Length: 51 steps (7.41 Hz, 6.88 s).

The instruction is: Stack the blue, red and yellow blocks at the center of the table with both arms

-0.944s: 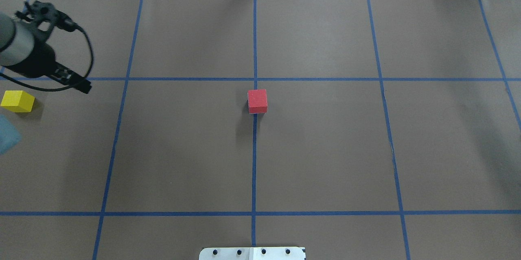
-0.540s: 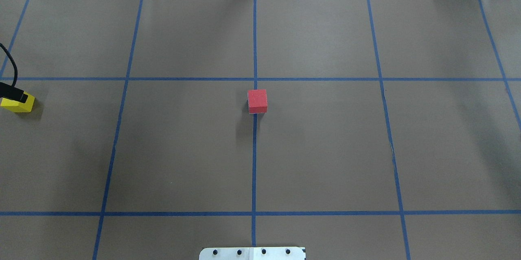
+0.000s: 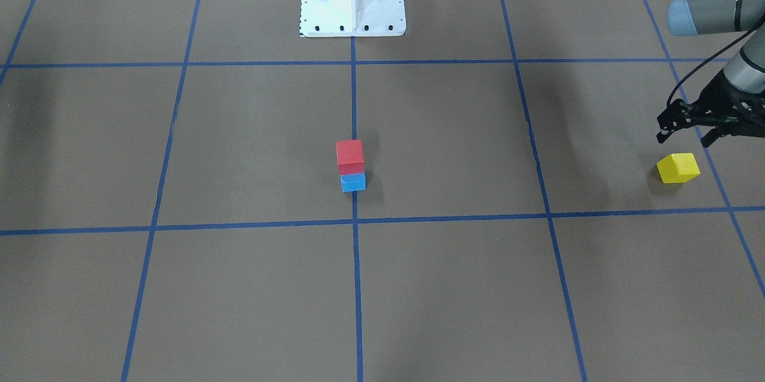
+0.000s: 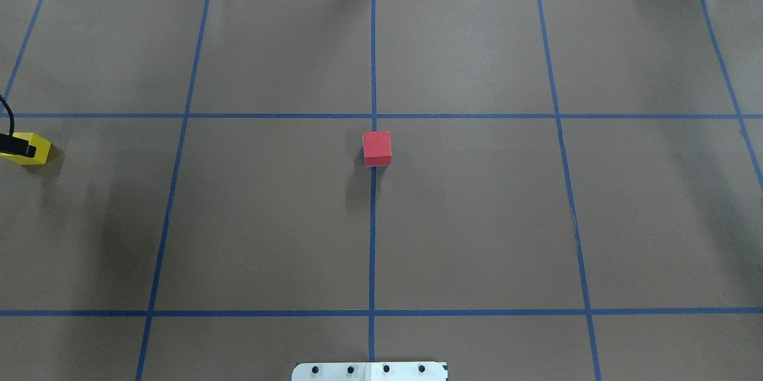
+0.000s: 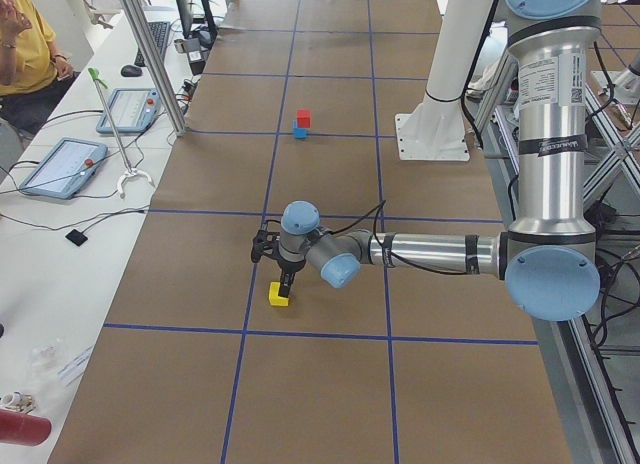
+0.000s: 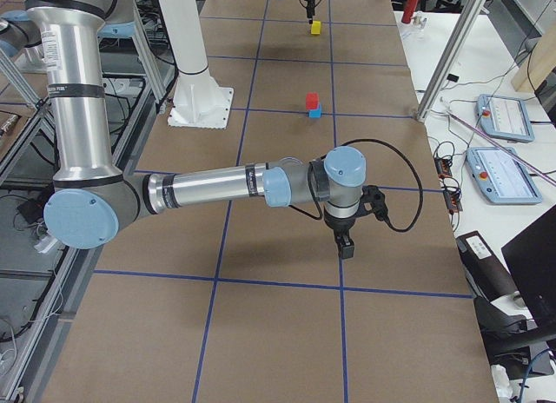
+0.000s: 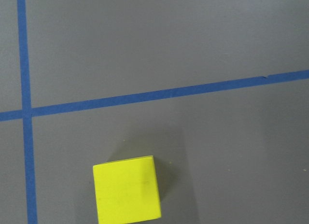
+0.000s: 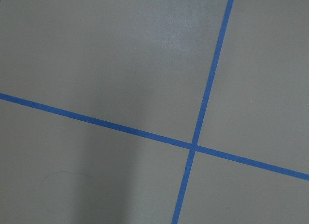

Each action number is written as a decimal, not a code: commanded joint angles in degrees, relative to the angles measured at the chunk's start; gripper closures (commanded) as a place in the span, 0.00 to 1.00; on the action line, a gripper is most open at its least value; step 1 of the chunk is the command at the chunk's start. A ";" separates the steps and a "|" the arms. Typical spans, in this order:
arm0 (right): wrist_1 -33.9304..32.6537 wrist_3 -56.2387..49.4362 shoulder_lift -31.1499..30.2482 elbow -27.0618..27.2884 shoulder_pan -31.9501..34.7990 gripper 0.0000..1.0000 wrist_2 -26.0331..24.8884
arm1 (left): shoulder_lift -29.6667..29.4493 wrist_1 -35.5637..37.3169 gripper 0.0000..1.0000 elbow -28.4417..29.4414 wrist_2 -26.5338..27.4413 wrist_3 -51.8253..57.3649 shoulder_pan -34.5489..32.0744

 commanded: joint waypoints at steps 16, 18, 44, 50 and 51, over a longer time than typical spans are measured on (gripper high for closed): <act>0.04 0.16 -0.03 -0.02 -0.01 0.01 -0.06 | -23.66 34.38 1.00 -10.95 3.35 0.81 1.23; 0.04 1.99 -0.03 0.07 -0.01 0.01 -0.06 | -38.94 53.57 1.00 -13.54 4.40 -5.90 7.44; -0.05 3.59 0.32 -0.02 0.17 0.01 -0.06 | -64.51 49.37 1.00 8.68 19.87 -36.29 31.30; -0.14 3.67 0.49 -0.02 0.17 0.01 -0.06 | -64.51 48.38 0.25 9.23 20.40 -34.18 30.68; -0.14 3.85 0.49 -0.02 0.17 0.01 -0.06 | -64.51 48.47 0.01 9.14 20.40 -34.18 30.68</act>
